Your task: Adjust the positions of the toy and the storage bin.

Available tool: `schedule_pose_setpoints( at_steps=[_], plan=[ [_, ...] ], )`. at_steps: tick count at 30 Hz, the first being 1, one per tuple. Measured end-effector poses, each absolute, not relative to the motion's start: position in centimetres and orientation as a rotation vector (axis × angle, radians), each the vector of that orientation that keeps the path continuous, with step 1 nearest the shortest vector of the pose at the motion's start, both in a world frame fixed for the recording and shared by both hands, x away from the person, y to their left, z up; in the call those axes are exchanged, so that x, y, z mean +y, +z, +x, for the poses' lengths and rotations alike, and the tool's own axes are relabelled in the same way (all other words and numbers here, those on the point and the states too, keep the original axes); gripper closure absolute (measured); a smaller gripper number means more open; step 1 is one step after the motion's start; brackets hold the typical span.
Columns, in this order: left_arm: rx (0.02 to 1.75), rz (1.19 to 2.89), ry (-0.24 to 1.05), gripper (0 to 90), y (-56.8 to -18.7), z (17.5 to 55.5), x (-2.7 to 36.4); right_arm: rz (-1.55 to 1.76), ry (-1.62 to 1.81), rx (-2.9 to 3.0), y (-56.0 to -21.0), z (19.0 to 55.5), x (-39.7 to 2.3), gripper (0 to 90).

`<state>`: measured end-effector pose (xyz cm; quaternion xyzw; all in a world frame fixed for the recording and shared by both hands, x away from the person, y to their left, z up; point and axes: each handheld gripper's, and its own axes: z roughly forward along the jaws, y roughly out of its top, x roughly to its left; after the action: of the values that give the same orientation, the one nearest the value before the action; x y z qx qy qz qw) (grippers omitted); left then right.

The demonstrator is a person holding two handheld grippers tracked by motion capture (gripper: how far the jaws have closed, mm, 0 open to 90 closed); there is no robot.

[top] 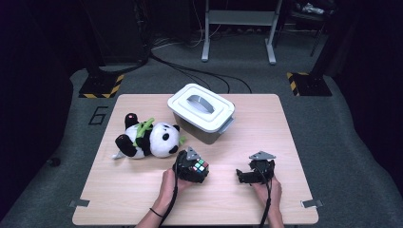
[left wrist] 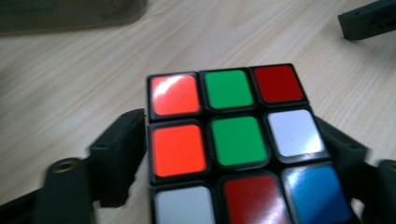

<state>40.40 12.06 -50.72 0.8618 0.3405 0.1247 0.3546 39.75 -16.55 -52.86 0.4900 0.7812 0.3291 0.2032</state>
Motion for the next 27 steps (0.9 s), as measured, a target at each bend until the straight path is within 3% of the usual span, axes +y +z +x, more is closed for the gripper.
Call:
schedule_pose_setpoints(
  at_steps=[3, 27],
  plan=[
    [0.885, 2.224, 0.356, 33.4, -50.9, 40.3, 12.0, 1.367, 0.918, 2.18, -52.9, 39.7, -16.5, 0.0],
    [0.93, 2.191, 0.426, 33.9, -50.2, 37.6, 16.3, 1.37, 0.916, 2.178, -52.9, 39.7, -16.6, 0.0]
  ],
)
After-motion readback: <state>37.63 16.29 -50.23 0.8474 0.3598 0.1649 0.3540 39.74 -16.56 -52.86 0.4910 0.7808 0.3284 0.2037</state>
